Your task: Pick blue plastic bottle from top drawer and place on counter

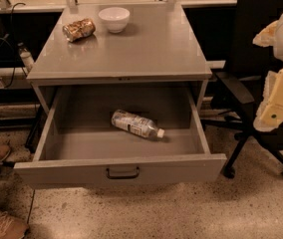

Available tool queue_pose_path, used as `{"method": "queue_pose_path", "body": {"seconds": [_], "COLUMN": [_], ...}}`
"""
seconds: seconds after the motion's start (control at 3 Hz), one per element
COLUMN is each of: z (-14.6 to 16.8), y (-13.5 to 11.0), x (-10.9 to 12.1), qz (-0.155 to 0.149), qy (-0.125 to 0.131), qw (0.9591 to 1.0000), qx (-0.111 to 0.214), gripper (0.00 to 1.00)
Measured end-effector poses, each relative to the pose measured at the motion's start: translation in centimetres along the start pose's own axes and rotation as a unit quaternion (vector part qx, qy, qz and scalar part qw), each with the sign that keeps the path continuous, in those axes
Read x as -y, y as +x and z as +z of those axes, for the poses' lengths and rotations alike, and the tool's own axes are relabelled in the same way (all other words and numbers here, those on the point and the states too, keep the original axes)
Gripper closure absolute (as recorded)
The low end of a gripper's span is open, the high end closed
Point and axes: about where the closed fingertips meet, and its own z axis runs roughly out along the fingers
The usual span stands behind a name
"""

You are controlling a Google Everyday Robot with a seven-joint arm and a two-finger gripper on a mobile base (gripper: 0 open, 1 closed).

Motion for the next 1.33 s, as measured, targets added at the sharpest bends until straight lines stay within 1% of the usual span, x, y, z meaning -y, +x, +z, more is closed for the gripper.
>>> {"method": "queue_pose_path", "body": {"seconds": [0.33,0.67,1.0,1.33], "z": [0.0,1.9,8.9,16.2], "y": [0.0,-0.4,-1.8,-4.2], "x": [0.0,-0.1,-1.1,-2.0], "qz": [0.0,0.017,0.075,0.145], "qy": [0.0,-0.005,-0.042,-0.073], "qw": [1.0,0.9996,0.9918,0.9687], "qx": [0.0,0.022,0.095,0.187], "gripper": [0.0,0.0,0.0,0.0]}}
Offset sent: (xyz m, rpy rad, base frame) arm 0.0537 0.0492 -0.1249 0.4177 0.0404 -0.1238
